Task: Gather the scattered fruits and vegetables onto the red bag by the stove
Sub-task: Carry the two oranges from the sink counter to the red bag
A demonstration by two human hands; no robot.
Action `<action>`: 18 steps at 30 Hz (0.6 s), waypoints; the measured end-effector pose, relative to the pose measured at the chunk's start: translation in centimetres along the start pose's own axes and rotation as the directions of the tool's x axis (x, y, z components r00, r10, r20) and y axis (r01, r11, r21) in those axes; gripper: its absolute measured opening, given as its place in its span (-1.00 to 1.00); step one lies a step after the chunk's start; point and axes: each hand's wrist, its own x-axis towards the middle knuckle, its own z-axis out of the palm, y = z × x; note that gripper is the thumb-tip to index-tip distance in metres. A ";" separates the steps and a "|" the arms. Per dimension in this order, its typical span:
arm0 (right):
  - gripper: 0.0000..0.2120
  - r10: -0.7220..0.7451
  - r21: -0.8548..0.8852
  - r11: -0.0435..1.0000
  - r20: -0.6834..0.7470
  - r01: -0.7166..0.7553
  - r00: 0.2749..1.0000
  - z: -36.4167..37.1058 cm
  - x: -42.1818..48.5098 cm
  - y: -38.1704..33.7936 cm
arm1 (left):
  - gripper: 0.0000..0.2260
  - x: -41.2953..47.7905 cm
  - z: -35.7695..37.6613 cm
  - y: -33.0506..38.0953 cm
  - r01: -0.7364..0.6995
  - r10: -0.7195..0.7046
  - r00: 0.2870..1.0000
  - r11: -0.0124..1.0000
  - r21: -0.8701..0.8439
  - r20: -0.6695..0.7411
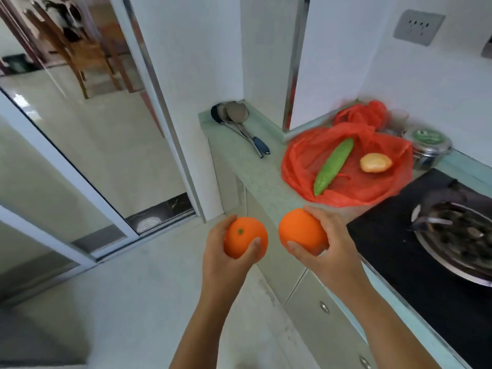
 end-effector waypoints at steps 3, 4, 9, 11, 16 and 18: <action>-0.42 0.015 -0.025 1.000 0.001 -0.015 1.000 1.9 1.8 -0.3 | -0.55 2.5 -0.9 -0.9 0.025 -0.024 0.999 0.999 -0.029 0.030; -0.42 0.018 -0.029 0.999 0.000 -0.018 1.000 2.4 2.4 -0.2 | -0.55 3.1 -1.0 -1.2 0.027 -0.026 0.999 0.999 -0.032 0.047; -0.44 0.015 -0.041 0.999 -0.001 -0.015 1.000 4.7 5.9 0.0 | -0.56 6.4 -0.9 -2.3 0.017 -0.015 0.997 0.999 -0.030 0.070; -0.43 0.011 -0.044 0.999 -0.004 -0.011 1.000 5.6 7.4 0.3 | -0.56 7.8 -1.0 -2.5 0.007 -0.004 0.996 0.999 -0.033 0.086; -0.42 0.033 -0.048 0.998 -0.050 -0.035 0.998 6.4 11.3 2.0 | -0.54 12.2 -0.4 -3.1 0.005 -0.004 0.993 1.000 -0.006 0.118; -0.42 0.052 -0.041 0.998 -0.082 -0.055 0.995 6.3 13.4 3.1 | -0.54 14.8 0.8 -3.2 -0.003 0.001 0.989 1.000 0.010 0.151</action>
